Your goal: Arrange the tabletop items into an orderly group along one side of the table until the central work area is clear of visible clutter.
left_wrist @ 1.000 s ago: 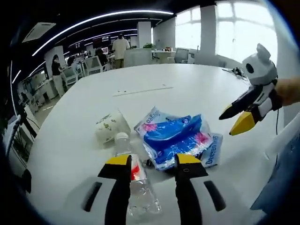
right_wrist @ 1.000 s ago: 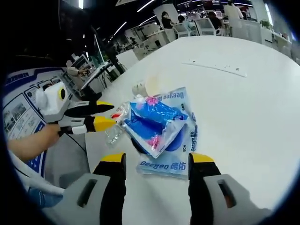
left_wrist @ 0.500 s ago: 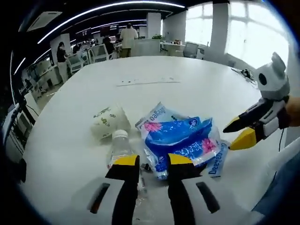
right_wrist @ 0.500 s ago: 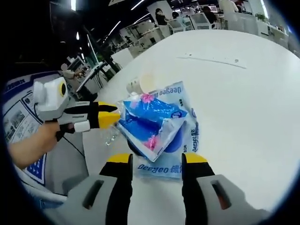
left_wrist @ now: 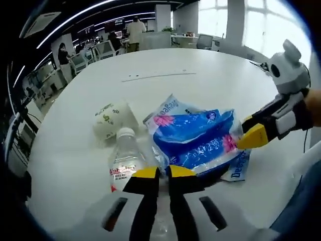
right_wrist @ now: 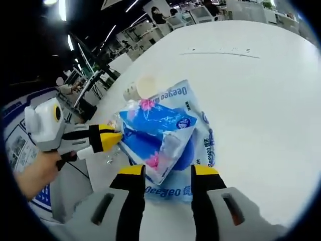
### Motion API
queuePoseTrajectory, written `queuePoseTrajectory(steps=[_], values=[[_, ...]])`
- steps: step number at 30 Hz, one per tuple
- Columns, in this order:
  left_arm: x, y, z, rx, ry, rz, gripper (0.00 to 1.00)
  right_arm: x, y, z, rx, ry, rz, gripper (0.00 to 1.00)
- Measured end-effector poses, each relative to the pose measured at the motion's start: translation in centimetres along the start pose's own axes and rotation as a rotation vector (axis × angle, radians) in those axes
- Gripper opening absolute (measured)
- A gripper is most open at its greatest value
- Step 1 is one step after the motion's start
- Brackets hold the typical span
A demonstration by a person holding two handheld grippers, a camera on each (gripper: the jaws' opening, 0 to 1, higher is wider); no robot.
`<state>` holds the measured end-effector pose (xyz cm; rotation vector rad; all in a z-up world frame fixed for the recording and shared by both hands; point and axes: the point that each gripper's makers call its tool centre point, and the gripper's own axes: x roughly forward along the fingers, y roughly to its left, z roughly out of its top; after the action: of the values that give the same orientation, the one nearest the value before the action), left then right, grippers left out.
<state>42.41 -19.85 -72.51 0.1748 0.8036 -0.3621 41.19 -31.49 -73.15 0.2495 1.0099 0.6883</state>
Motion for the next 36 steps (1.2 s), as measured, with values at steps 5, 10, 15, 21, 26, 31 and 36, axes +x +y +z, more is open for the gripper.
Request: queuePoseTrajectory(steps=[5, 10, 15, 21, 26, 31, 36], values=[[0.0, -0.3, 0.3, -0.019, -0.007, -0.001, 0.02, 0.5, 0.2, 0.2, -0.032, 0.000, -0.001, 0.22], [-0.4, -1.0, 1.0, -0.053, -0.031, -0.025, 0.01, -0.1, -0.7, -0.1, -0.014, -0.011, -0.025, 0.08], [-0.6, -2.8, 1.7, -0.025, -0.048, -0.070, 0.00, -1.3, -1.8, -0.3, 0.026, -0.062, -0.058, 0.01], [-0.4, -4.5, 2.0, 0.019, -0.043, -0.103, 0.00, -3.3, -3.1, 0.0, 0.116, -0.115, -0.059, 0.00], [-0.2, -6.3, 3.3, 0.050, -0.063, -0.136, 0.00, -5.2, -4.3, 0.5, 0.277, -0.189, -0.048, 0.00], [0.6, -8.8, 5.0, 0.096, -0.072, -0.183, 0.00, -7.4, -6.0, 0.6, 0.261, -0.218, -0.086, 0.00], [1.3, -10.9, 6.7, 0.142, -0.076, -0.215, 0.00, -9.5, -8.0, 1.4, 0.210, -0.247, -0.152, 0.00]])
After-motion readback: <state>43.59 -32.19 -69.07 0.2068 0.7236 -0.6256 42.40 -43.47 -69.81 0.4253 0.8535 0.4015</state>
